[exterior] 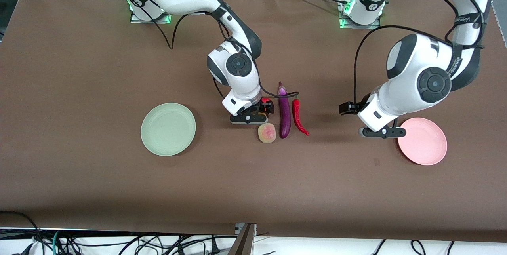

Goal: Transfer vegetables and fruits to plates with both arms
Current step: 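Move the right gripper to the pomegranate while the left gripper approaches the chili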

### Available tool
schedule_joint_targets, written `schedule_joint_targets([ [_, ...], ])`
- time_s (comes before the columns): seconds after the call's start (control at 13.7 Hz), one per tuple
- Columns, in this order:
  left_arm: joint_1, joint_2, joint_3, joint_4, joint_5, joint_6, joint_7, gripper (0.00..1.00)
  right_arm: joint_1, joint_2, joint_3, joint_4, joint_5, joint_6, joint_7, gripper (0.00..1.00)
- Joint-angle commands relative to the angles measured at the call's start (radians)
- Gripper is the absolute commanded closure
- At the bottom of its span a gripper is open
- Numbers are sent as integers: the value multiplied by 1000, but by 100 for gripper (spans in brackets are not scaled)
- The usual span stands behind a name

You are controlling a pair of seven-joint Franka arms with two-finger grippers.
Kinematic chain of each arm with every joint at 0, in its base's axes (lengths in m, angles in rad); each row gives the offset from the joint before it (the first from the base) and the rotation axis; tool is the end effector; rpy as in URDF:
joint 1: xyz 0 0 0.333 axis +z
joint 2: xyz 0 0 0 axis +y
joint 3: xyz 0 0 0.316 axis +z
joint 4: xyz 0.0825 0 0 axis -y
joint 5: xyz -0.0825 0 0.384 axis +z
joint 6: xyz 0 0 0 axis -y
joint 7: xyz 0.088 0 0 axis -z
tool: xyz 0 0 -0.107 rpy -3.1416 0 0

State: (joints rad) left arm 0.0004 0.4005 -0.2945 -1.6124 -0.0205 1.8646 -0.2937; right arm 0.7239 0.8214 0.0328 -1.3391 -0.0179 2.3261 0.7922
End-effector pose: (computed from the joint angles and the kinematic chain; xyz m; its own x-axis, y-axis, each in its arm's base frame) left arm 0.6294 -0.1700 0.3932 0.9862 0.0138 -0.1647 0.0286 -0.9957 0.0878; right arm 0.5547 0.5151 0.2521 0.9930 -0.0434 0.1096 -0.0296 -0.9918 -0.1241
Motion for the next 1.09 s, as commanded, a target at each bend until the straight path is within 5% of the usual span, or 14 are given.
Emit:
schedule_joint_targets([
  [0.0, -28, 26, 2, 29, 13, 8, -27, 0, 34, 33, -8, 32, -25, -16, 64, 0],
  [0.8, -34, 51, 5, 28, 14, 45, -77, 0, 60, 81, -8, 24, -20, -11, 151, 1],
  [1.02, -34, 51, 5, 28, 14, 45, -79, 0, 63, 77, -8, 21, -22, -14, 151, 45],
])
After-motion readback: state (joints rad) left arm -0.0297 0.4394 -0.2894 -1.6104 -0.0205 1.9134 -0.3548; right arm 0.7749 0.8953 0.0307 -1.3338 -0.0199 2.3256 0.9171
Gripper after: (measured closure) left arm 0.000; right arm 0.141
